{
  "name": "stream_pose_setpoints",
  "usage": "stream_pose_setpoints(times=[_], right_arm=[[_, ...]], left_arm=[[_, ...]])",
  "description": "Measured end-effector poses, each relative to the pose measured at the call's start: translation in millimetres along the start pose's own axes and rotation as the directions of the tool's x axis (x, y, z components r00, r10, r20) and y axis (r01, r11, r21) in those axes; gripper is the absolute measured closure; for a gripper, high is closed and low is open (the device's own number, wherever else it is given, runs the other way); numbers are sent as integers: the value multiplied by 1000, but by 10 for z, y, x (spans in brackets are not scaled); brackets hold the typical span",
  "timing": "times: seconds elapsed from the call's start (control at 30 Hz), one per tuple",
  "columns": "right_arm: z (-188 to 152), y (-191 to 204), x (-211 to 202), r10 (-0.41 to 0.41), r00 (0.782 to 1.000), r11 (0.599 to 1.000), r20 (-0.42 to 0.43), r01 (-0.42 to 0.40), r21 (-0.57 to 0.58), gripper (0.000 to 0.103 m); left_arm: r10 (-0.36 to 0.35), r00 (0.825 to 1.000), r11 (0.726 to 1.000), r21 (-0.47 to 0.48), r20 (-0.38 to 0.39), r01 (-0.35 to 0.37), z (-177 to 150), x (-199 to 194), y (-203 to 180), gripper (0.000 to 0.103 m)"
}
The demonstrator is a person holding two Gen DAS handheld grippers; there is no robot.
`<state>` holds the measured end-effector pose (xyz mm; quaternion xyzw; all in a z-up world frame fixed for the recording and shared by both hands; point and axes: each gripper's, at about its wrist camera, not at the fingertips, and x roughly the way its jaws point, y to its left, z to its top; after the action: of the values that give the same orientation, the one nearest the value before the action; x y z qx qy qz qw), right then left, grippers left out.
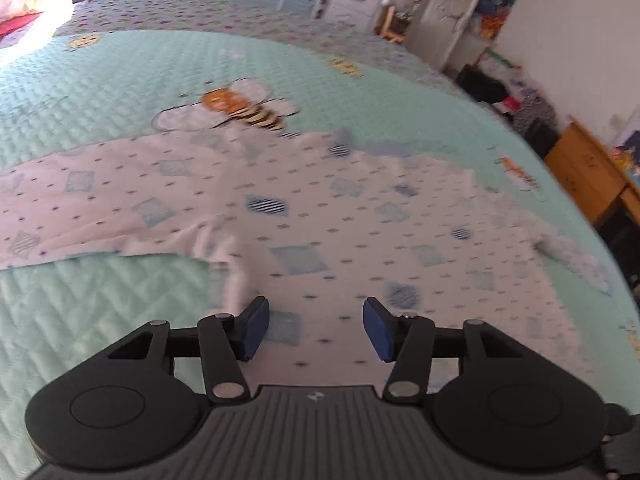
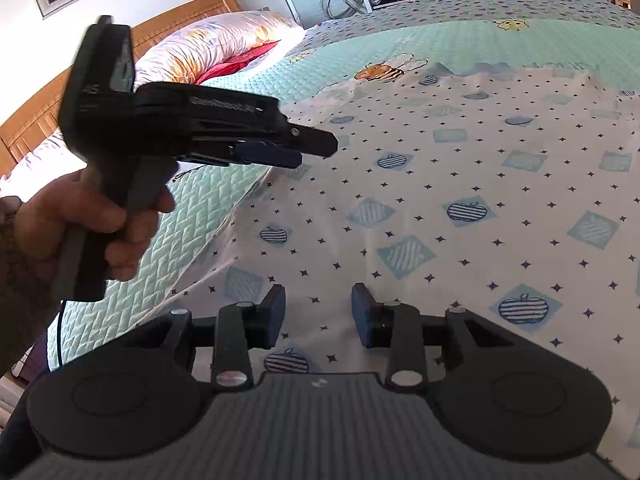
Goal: Fold clothes
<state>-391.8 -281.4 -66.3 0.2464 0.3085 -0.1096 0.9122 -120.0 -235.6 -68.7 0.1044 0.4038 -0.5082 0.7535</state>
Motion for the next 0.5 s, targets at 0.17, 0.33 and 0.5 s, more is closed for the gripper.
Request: stream_pose_setpoints(times=[0.17,0.33,0.5], right_arm=[[-5,-33,4,9,1000,1000,2,-9,10,65],[-7,-6,-19,7,1000,1000,6,-7,20,61],[-31,6,-174,-1,1000,1000,-16,1,20,52]], left_arm=[[40,999,998,-51,14,-39,-57,-321,258,74],[107,994,994,38,-8,-107,-261,-491,101,56],[177,984,976,134,-26,-172,-472,-652,-76,61]])
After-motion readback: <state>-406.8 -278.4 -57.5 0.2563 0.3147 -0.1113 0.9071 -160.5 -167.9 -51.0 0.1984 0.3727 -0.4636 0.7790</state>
